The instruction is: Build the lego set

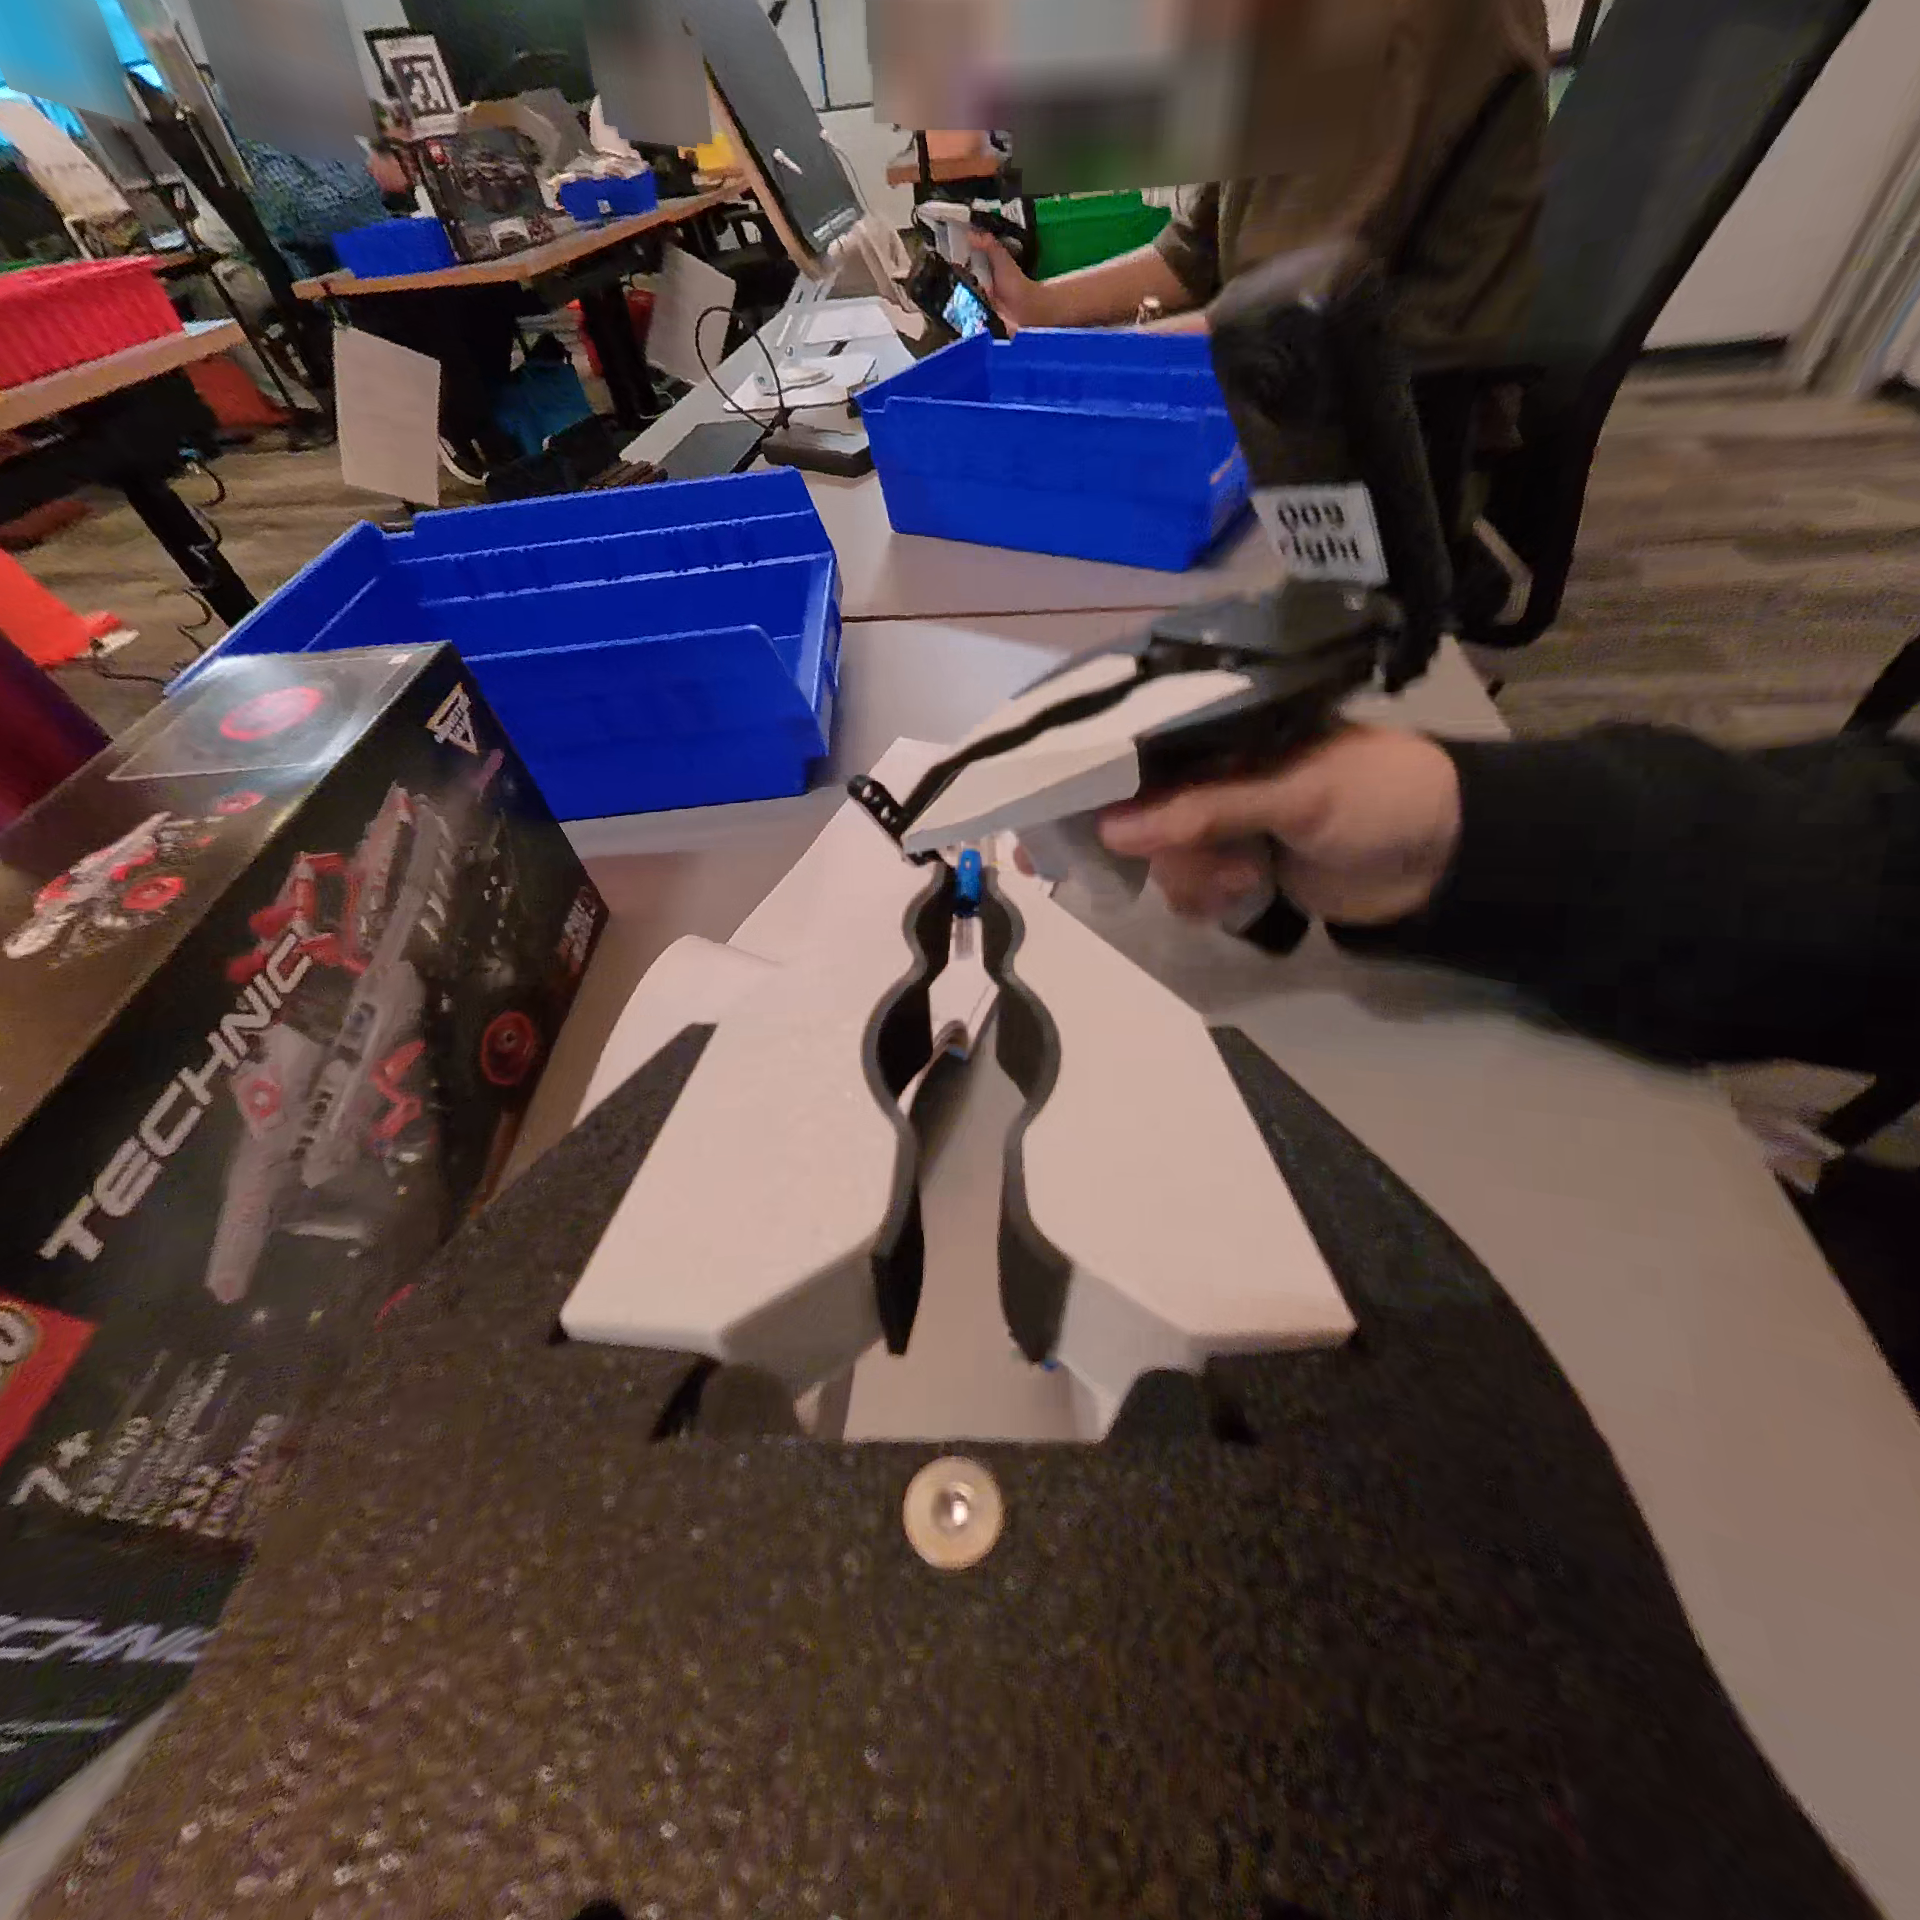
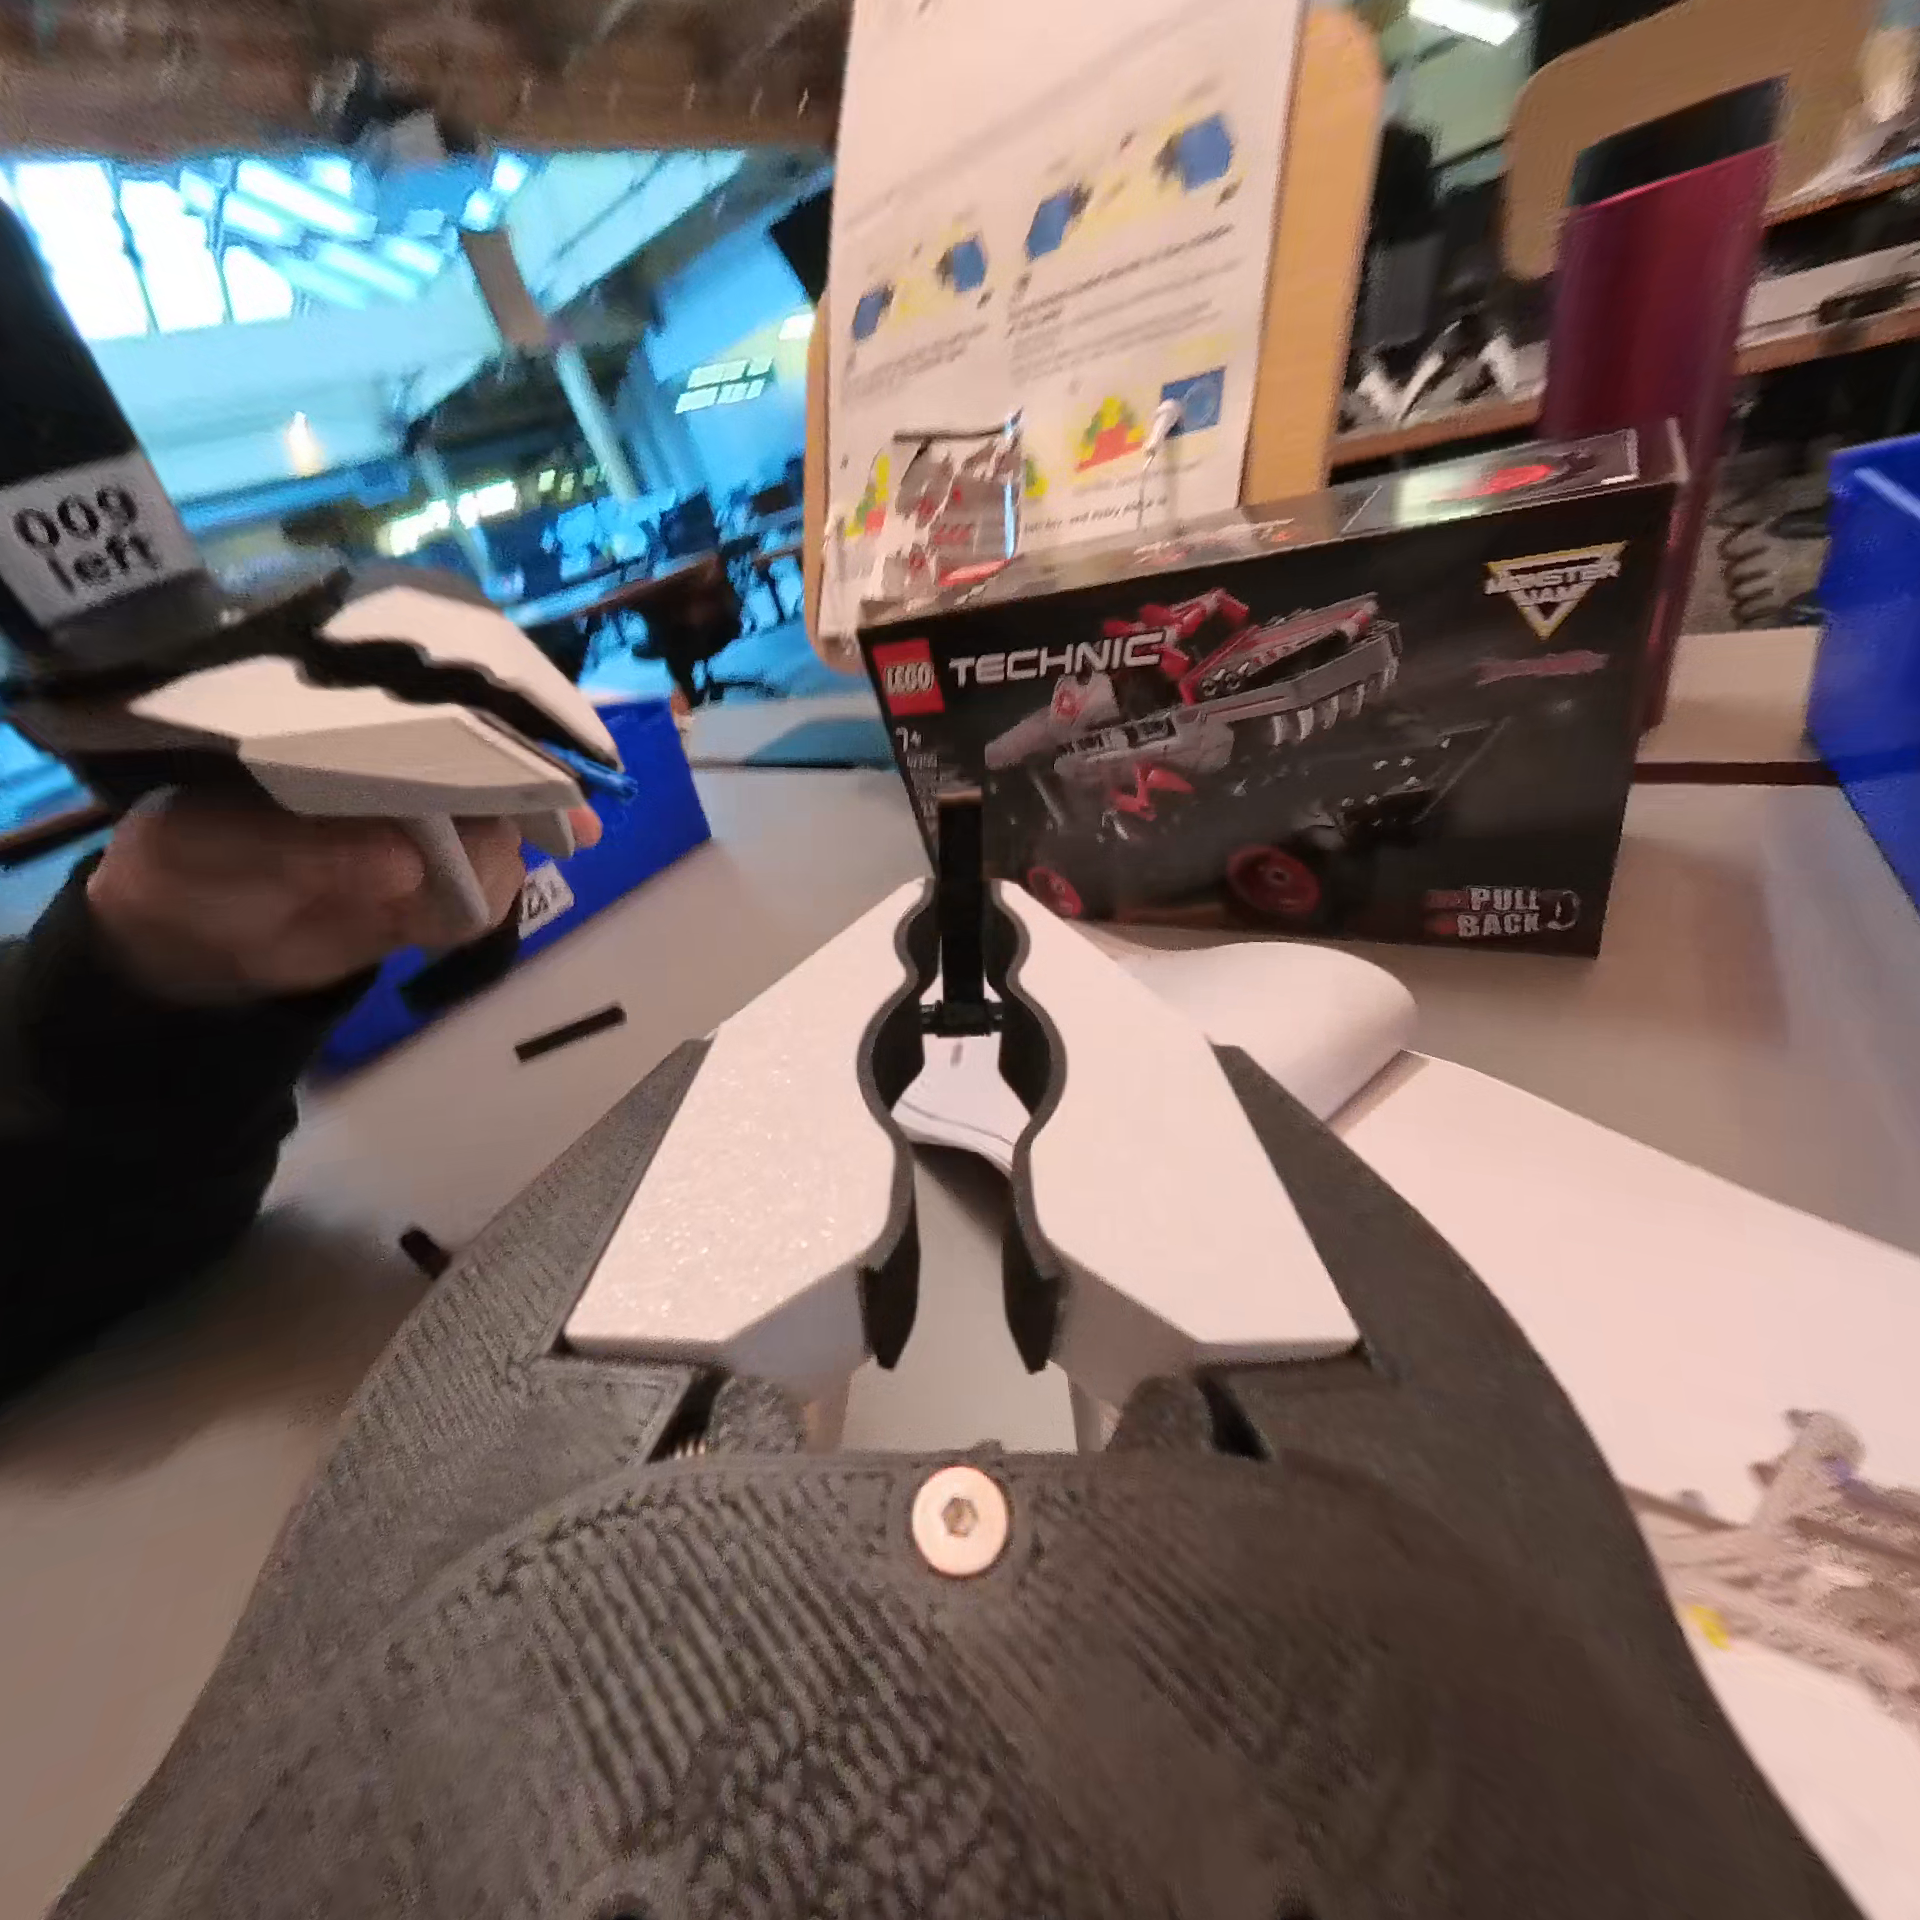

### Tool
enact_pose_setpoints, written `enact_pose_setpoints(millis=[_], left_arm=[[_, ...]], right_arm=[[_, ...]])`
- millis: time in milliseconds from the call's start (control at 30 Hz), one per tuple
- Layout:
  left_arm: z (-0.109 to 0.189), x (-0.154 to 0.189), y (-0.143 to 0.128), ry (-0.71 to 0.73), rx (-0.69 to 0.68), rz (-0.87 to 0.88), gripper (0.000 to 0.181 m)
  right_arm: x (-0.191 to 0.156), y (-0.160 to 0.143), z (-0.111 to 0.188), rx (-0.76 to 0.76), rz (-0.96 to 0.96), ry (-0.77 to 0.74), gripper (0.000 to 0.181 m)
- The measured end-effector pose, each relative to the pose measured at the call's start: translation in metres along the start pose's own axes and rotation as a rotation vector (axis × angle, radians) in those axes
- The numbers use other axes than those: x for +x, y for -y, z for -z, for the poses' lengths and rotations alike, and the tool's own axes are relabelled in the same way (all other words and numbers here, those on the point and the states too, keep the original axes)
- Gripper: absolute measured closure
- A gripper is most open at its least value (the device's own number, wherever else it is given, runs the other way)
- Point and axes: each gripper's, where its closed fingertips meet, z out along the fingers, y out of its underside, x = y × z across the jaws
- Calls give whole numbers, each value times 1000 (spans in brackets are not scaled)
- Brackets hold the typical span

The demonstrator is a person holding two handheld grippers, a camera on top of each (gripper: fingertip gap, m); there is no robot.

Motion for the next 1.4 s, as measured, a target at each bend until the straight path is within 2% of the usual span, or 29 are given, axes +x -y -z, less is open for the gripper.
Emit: enact_pose_setpoints(millis=[100,233,400,467,600,700,800,1000,1267,1400], left_arm=[[-3,-2,1,29,12,69,179],[-7,-7,-5,31,21,179,178],[-7,-12,2,32,130,269,179],[-7,-12,6,72,155,188,178],[-6,-9,11,234,95,-159,178],[-3,-6,16,303,46,-299,178],[-1,-6,18,351,13,-362,178],[-2,-9,14,387,-29,-418,178],[0,-12,13,412,-57,-465,179],[1,-11,15,464,-93,-586,179]], right_arm=[[-9,6,3,121,-23,-31,176],[-15,6,0,145,51,-42,176],[-14,12,3,234,112,-115,176],[-15,11,0,232,86,-115,176],[-26,16,-8,209,-97,-28,176],[-34,26,-10,193,-92,1,176],[-38,32,-7,208,-77,9,176],[-43,24,-12,206,-80,40,176],[-53,27,-13,193,22,21,176],[-54,29,-12,184,120,-30,176]])
